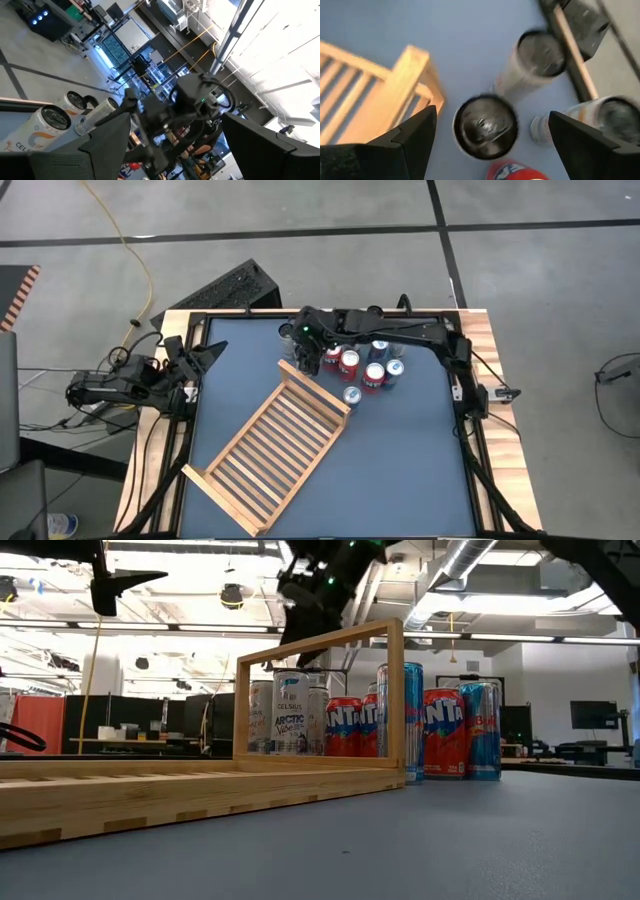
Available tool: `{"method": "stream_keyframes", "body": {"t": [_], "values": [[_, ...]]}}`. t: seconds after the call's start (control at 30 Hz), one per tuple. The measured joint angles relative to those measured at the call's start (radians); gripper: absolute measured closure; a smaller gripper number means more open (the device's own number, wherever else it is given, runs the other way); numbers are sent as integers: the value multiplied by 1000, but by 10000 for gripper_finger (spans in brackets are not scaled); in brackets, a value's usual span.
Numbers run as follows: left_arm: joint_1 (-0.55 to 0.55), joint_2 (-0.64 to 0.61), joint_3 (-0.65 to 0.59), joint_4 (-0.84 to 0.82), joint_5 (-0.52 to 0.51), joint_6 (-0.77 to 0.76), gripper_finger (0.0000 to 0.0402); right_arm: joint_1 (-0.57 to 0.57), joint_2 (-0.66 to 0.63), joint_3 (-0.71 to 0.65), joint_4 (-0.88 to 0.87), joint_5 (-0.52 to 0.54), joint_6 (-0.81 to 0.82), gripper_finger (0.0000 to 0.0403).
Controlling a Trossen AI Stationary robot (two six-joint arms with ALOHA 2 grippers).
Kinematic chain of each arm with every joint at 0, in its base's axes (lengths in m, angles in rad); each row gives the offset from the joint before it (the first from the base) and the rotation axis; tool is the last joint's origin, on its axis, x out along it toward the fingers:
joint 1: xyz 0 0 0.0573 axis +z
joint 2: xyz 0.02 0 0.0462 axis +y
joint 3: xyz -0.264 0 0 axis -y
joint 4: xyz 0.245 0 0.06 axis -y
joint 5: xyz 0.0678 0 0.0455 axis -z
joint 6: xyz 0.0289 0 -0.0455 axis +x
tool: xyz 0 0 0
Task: Place canned beverage on shelf
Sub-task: Put the left white blue soda can on the shelf
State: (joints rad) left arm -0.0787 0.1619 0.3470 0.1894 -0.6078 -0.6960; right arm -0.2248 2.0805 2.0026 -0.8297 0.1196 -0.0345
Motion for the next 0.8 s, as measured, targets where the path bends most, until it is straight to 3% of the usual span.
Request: {"method": "stream_keyframes", "body": {"t": [0.37, 0.8], "values": [[0, 0, 0, 0, -1, -3, 99, -9, 32, 0, 2, 6, 10, 53], [0, 0, 0, 0, -2, -3, 99, -4, 98, 1, 1, -22, 38, 83]]}}
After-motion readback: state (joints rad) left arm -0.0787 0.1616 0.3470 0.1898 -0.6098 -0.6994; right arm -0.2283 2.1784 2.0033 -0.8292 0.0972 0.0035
